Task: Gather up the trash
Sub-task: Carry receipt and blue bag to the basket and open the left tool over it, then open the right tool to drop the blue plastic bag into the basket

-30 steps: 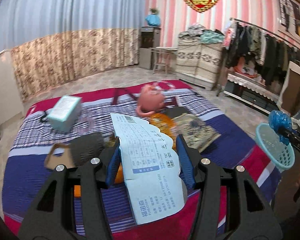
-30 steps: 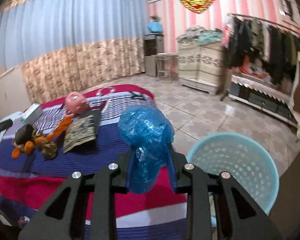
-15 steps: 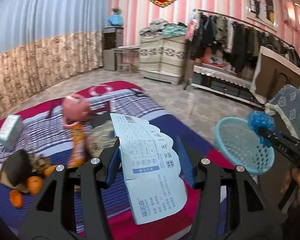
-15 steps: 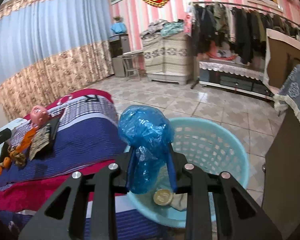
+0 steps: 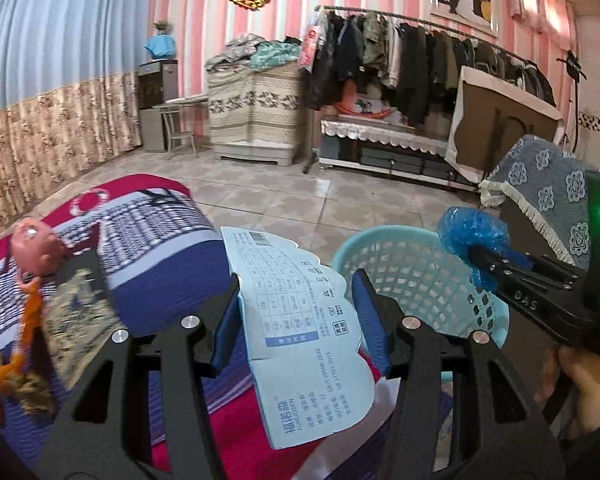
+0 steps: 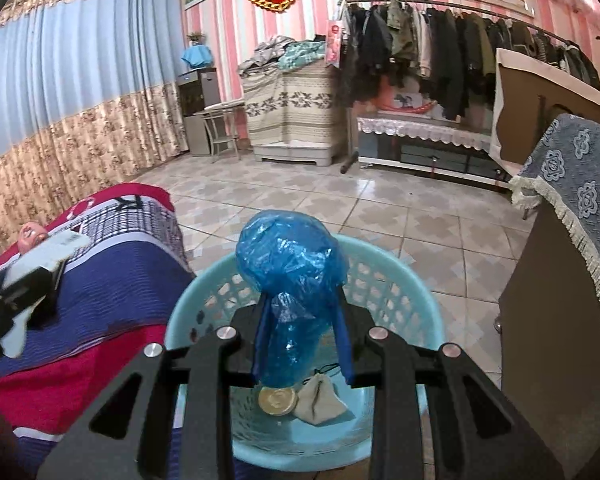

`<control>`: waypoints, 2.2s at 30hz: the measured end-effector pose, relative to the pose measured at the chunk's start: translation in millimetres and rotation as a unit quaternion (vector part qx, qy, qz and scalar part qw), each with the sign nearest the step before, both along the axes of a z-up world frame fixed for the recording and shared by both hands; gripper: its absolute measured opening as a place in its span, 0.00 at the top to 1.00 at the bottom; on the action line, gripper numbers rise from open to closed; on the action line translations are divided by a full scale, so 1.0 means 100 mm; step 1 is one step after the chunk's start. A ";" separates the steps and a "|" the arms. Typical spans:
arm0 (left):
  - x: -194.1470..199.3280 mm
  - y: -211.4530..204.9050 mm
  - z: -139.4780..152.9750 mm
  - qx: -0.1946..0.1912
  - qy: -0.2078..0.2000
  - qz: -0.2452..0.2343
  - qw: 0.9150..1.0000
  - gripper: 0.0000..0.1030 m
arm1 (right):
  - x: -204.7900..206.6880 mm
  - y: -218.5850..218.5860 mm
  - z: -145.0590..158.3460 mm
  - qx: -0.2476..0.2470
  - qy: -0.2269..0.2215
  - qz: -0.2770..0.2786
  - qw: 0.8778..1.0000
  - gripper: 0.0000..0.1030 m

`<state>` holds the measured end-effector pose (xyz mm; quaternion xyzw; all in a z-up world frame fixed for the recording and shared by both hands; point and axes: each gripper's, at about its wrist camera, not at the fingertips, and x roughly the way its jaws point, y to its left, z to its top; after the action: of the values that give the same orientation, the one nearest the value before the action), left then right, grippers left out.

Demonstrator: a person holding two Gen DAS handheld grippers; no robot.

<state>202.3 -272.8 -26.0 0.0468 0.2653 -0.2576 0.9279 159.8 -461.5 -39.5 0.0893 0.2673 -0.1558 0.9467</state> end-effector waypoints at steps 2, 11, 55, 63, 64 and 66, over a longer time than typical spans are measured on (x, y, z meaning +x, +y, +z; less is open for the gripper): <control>0.06 -0.18 -0.06 0.002 0.008 -0.008 1.000 0.50 | -0.02 -0.08 -0.01 -0.002 0.000 -0.011 1.000 0.73; 0.13 -0.80 -0.26 0.011 0.020 -0.066 0.998 0.50 | -0.12 -0.46 -0.15 0.031 0.008 -0.058 0.998 0.73; 0.41 0.36 0.03 -0.001 -0.023 0.118 0.993 0.05 | 0.11 -0.12 -0.15 0.012 -0.015 -0.048 0.999 0.08; 0.30 0.73 0.14 0.000 -0.035 0.143 0.989 0.05 | 0.16 0.04 -0.09 0.000 -0.012 -0.035 0.999 0.08; 0.29 0.78 0.14 0.000 -0.034 0.146 0.989 0.05 | 0.17 0.07 -0.08 -0.002 -0.012 -0.031 0.999 0.08; 0.27 0.89 0.13 0.002 -0.033 0.155 0.987 0.05 | 0.19 0.15 -0.05 -0.005 -0.011 -0.024 1.000 0.08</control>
<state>229.0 -184.0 -13.4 0.0158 0.2389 -0.1088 0.9648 179.1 -446.3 -44.9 0.0927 0.2538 -0.1791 0.9460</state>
